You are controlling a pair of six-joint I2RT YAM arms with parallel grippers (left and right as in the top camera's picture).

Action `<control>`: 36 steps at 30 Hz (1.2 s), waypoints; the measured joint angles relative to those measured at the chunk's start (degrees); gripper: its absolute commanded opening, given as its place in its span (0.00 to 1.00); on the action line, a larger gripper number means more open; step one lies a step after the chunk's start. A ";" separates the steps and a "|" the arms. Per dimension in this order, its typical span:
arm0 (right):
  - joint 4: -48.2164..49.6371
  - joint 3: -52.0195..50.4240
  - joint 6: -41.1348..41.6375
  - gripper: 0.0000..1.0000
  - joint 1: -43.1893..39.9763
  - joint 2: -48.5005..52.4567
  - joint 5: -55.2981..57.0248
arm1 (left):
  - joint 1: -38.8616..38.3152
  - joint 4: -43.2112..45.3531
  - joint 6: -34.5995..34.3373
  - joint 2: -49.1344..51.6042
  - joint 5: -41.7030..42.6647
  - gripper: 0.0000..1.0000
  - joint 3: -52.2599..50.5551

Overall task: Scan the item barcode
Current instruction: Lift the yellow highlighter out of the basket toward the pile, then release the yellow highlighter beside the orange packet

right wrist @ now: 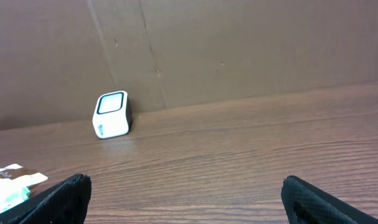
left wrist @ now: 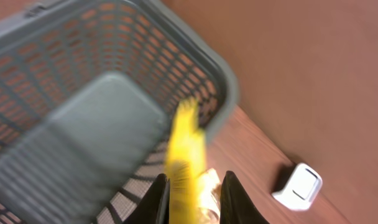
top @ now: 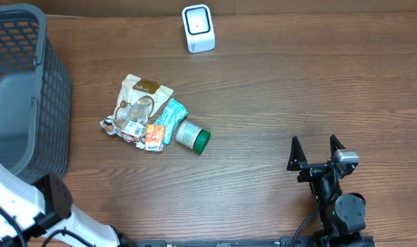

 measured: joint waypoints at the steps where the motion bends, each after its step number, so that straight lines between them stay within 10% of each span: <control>1: 0.02 0.00 0.02 1.00 0.00 0.00 -0.02 | -0.96 -0.52 0.26 -0.81 0.44 0.11 0.00; 15: 0.04 0.00 0.02 1.00 0.00 0.00 0.00 | -21.22 -0.72 5.64 -1.11 2.14 0.10 -7.98; 20: 0.02 0.00 0.02 1.00 0.00 0.00 -0.02 | -25.57 -0.74 6.47 -0.94 -0.13 0.52 -11.61; 36: 0.02 0.00 0.00 1.00 0.00 0.00 -0.02 | -28.02 -0.72 9.03 -3.72 -1.81 1.00 -12.15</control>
